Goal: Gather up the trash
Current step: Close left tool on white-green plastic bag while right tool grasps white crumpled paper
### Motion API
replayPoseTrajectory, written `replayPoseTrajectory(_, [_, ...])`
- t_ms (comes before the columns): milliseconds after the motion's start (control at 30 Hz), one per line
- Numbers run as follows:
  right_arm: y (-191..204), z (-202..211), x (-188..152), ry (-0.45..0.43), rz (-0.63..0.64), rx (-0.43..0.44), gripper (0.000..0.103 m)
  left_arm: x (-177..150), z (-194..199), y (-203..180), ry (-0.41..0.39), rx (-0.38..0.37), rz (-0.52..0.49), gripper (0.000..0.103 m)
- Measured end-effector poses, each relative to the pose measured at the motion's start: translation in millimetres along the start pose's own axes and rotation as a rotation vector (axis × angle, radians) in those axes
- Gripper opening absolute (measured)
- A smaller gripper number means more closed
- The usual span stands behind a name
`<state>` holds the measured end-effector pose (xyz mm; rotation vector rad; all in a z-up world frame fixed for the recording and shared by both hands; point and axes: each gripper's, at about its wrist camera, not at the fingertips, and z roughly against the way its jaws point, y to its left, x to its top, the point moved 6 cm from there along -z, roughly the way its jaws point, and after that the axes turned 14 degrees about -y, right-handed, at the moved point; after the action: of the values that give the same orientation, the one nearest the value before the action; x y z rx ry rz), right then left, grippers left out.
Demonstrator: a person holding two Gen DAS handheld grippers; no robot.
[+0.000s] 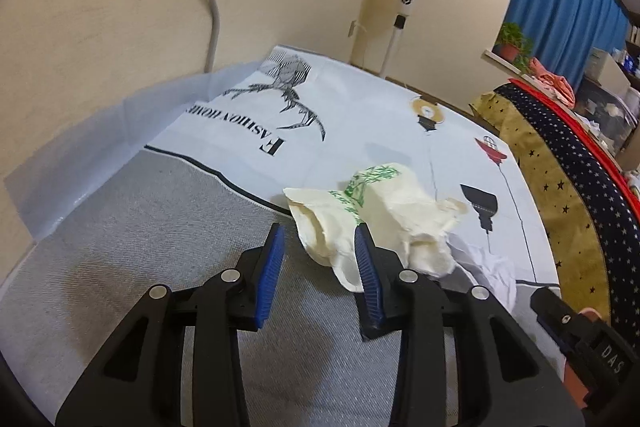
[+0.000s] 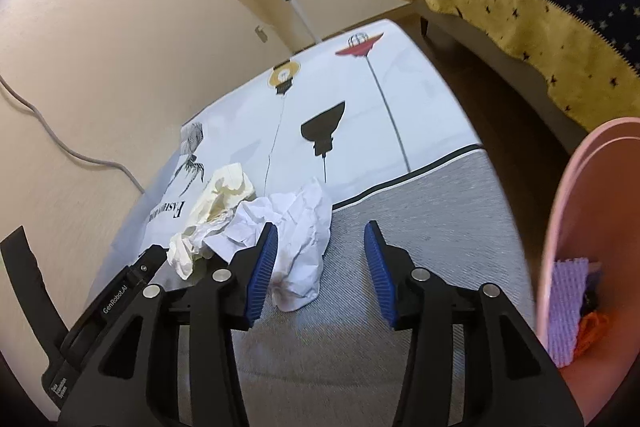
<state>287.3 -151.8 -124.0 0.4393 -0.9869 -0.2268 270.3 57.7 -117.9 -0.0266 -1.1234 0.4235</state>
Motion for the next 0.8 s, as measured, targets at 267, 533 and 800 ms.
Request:
replayPoseTrajectory(267, [5, -24, -12, 0.067, 0.005, 0.004, 0.051, -6, -20, 9, 0.068, -0.014, 0.072, 0.057])
replayPoseTrajectory(533, [11, -28, -20, 0.094, 0.025, 0.029, 0.025, -14, -29, 8, 0.127, -0.069, 0.131, 0.051])
replayPoseTrajectory(800, [23, -15, -15, 0.063, 0.066, 0.043, 0.012, -6, -18, -3, 0.101, -0.119, 0.11, 0.018])
